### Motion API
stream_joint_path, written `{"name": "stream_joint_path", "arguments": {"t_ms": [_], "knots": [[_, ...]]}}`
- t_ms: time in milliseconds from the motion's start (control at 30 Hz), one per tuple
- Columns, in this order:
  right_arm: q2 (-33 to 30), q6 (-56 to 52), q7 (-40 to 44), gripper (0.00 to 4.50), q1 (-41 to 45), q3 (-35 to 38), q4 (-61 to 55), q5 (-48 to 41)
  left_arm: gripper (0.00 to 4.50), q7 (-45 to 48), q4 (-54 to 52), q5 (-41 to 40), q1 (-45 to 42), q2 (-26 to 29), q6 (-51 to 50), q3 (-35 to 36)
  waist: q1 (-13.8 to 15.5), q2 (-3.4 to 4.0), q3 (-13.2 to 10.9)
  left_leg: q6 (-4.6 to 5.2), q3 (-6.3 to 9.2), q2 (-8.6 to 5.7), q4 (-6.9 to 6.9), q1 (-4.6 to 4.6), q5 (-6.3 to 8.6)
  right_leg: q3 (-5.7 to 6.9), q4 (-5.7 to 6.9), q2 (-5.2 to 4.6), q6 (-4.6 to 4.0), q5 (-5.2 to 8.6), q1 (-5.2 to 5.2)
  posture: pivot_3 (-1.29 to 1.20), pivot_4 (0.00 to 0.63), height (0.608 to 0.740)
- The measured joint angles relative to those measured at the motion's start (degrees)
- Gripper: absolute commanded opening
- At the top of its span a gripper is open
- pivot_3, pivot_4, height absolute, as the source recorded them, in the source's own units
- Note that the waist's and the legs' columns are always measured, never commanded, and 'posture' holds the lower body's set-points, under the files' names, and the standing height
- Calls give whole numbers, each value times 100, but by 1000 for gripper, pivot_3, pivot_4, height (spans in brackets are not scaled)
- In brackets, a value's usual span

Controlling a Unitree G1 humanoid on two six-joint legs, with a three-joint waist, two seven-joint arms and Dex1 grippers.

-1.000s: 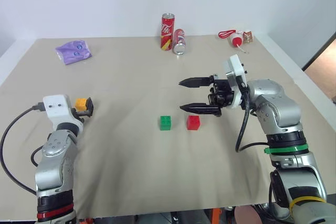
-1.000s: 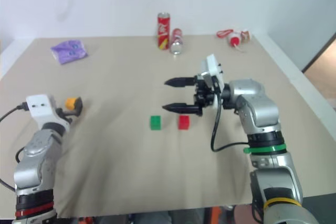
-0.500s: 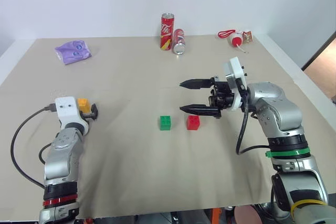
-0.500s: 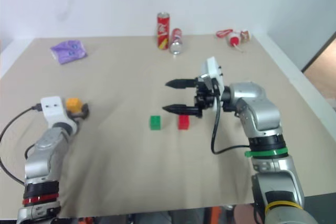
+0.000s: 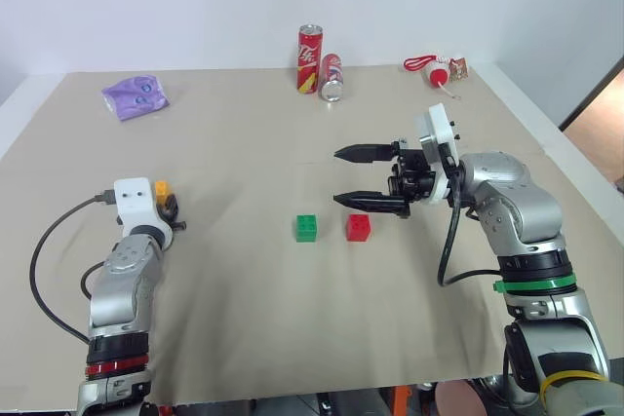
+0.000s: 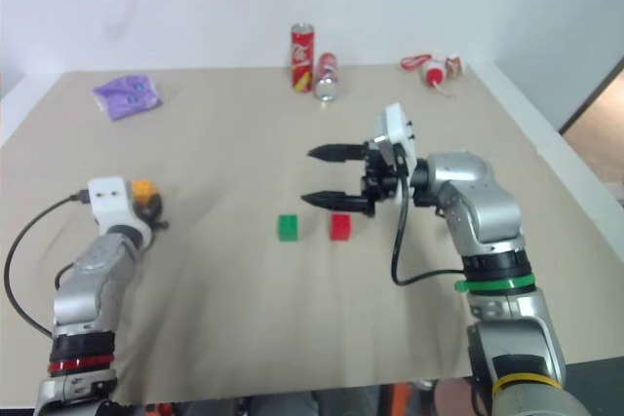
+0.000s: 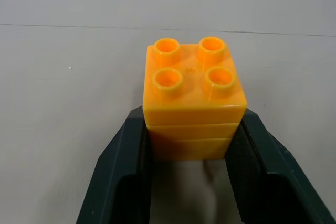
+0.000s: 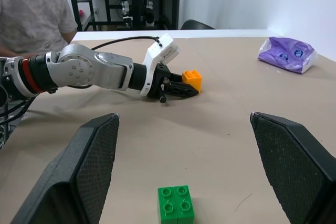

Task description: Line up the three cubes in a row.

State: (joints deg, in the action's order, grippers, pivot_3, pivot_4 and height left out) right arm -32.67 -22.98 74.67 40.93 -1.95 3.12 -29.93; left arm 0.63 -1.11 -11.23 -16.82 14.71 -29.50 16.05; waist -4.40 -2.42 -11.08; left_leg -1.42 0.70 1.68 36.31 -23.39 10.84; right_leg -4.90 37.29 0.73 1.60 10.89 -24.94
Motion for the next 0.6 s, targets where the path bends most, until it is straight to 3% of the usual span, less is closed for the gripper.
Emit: {"name": "stream_joint_path", "arguments": {"t_ms": [167, 400, 600], "knots": [[0, 42, 7, 4151, 4, 0, 56, 31, 1328, 773, 268, -10, -234, 438, 59, -327, 7, 0, 0, 0, 2, -1, 0, -3, 0, 3, 0, 0, -2, 0, -2, 0, 150, 740], [-508, -227, 286, 4151, -167, 46, -261, -162, 1328, 3196, 858, -23, -764, 1483, 932, -1304, 15, 0, 0, -20, -2, 1, -10, -19, 12, 3, -12, -4, -1, 10, -13, 0, 150, 740], [-894, -540, 391, 4151, -659, 217, -665, -440, 1328, 5063, 1866, -267, -1093, 1660, 1787, -1578, 21, 0, -1, -20, 1, 4, -21, -38, 16, 7, -11, -2, 2, 16, -32, 0, 150, 740]]}}
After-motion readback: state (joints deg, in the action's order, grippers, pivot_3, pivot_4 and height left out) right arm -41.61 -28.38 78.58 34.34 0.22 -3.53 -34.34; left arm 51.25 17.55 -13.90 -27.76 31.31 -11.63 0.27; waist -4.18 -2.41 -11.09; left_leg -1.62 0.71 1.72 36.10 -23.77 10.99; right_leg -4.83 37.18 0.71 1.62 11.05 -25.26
